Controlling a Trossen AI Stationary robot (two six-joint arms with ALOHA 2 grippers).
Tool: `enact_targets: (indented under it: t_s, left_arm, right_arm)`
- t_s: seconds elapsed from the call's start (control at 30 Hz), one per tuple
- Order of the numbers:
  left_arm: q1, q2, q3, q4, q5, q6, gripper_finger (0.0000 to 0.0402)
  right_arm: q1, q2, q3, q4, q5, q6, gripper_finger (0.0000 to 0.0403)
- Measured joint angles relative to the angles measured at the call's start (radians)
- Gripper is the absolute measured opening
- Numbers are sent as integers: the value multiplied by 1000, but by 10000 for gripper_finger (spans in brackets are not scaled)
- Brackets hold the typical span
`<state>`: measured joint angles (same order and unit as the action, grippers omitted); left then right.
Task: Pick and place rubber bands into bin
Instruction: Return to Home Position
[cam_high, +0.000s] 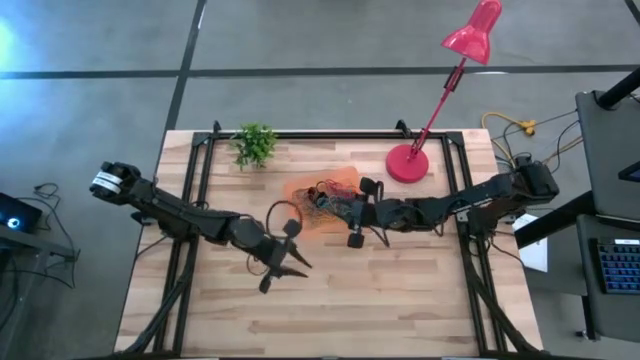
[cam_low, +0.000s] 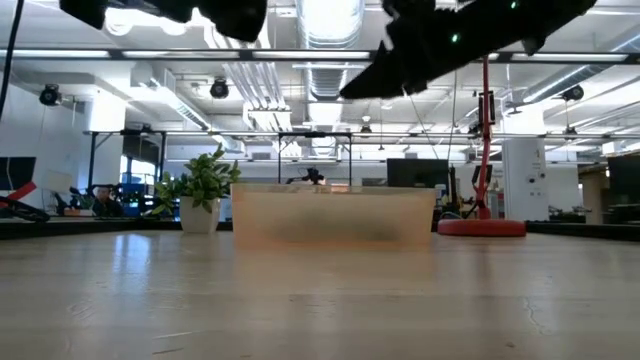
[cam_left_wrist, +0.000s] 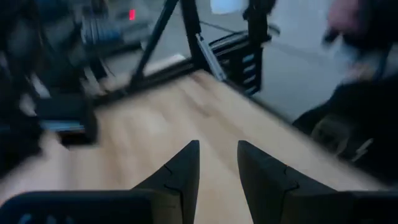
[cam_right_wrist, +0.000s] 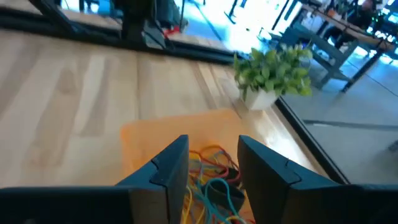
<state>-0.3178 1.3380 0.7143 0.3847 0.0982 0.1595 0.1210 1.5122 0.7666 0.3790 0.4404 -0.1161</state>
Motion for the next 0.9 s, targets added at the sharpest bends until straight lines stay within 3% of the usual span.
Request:
enact_targets:
  t_s: [0.13, 0.3, 0.4, 0.5, 0.57, 0.73, 0.9]
  left_arm:
    - [42, 1, -3, 41, -53, 290, 93]
    - [189, 3, -16, 52, -231, 251, 93]
    - [307, 4, -49, 86, -147, 188, 93]
    - [402, 3, -112, 197, 72, 180, 93]
    - [447, -5, -159, 262, 153, 155, 93]
    - [496, -135, -308, 377, 140, 135, 93]
    - [500, -395, -494, 425, 30, 136, 93]
  right_arm:
    - [35, -72, 0, -56, 0, 4, 121]
    - [84, -193, -15, -212, -9, 44, 109]
    - [94, -276, -61, -220, -5, 60, 102]
    - [96, -364, -136, -205, -5, 78, 95]
    - [97, -428, -198, -180, -6, 95, 91]
    - [104, -591, -372, -70, -14, 109, 80]
    - [103, -731, -520, 64, -27, 84, 71]
